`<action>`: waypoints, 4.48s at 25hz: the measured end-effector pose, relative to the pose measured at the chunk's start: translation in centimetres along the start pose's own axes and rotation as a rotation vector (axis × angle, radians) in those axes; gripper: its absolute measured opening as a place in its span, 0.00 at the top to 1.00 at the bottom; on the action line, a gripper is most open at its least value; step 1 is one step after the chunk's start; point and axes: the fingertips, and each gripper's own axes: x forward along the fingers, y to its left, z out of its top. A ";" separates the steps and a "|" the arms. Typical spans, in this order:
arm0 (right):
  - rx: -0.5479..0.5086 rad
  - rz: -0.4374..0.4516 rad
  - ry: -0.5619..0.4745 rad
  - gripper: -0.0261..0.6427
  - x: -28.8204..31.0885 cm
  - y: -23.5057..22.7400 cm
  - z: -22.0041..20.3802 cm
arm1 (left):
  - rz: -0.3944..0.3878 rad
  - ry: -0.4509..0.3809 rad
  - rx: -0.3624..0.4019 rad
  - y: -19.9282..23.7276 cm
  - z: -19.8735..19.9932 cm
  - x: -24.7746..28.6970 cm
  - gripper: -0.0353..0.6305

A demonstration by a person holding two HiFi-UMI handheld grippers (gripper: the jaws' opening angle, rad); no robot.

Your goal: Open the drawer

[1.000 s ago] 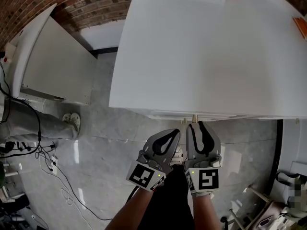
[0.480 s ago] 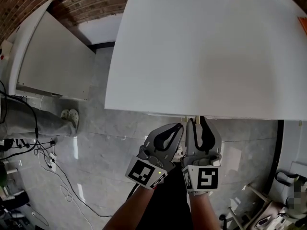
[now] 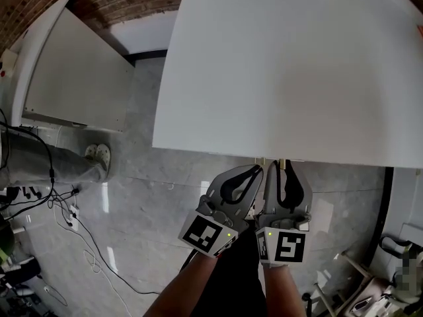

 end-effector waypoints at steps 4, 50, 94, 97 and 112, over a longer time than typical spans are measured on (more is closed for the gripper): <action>0.023 -0.008 0.006 0.84 -0.1 -0.2 0.0 | -0.014 0.033 -0.004 -0.5 -0.5 -0.1 0.94; 0.070 -0.006 0.089 0.85 -10.5 3.1 -2.2 | -0.051 0.069 -0.017 -7.3 -0.3 -6.5 0.95; 0.055 0.014 0.149 0.85 -18.6 5.7 -4.2 | 0.016 0.108 0.039 -10.8 -2.5 -13.8 0.94; 0.049 0.010 0.153 0.85 -19.6 5.8 -4.4 | 0.013 0.108 0.034 -11.5 -2.9 -14.5 0.94; 0.035 0.017 0.167 0.85 -23.3 7.1 -5.2 | 0.016 0.111 0.025 -13.6 -3.9 -17.8 0.94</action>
